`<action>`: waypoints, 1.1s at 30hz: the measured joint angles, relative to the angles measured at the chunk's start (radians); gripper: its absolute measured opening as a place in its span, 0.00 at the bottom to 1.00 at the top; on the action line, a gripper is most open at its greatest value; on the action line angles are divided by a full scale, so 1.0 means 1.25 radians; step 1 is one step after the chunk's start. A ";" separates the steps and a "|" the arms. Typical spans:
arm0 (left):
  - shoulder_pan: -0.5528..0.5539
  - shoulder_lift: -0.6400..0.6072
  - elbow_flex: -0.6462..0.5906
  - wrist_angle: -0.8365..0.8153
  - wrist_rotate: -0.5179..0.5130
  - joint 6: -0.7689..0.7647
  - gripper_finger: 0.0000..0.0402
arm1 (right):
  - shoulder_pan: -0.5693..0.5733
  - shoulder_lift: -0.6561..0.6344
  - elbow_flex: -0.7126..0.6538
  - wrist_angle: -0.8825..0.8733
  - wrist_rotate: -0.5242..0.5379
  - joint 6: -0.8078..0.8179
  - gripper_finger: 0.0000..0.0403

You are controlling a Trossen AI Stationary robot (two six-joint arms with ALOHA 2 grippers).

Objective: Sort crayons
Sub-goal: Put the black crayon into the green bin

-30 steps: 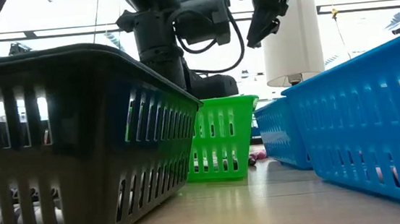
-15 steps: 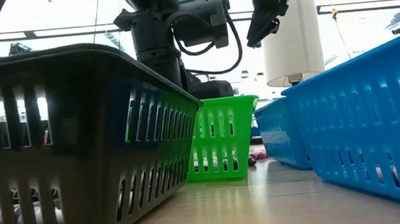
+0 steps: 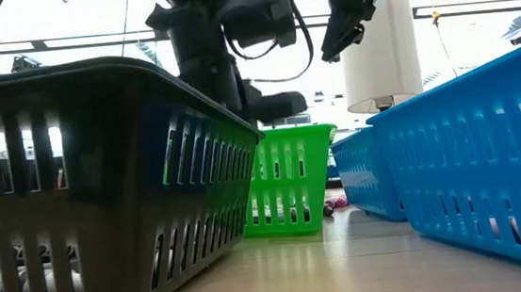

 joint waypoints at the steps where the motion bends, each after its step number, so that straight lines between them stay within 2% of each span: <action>1: 0.000 -0.011 0.001 -0.001 -0.013 0.000 0.04 | 0.000 0.000 0.000 0.000 0.000 0.000 0.42; 6: 0.000 -0.053 0.001 0.004 -0.057 0.010 0.04 | 0.000 0.000 0.000 0.000 0.000 0.000 0.42; 13: -0.014 -0.119 0.002 0.055 -0.052 0.123 0.04 | 0.000 0.000 0.000 -0.004 0.000 0.000 0.42; 19: -0.038 -0.156 0.002 0.083 -0.054 0.170 0.04 | 0.000 0.000 0.000 -0.008 0.005 -0.004 0.42; 33: -0.083 -0.167 0.003 0.098 -0.079 0.185 0.04 | 0.000 0.000 0.000 -0.004 0.007 -0.005 0.42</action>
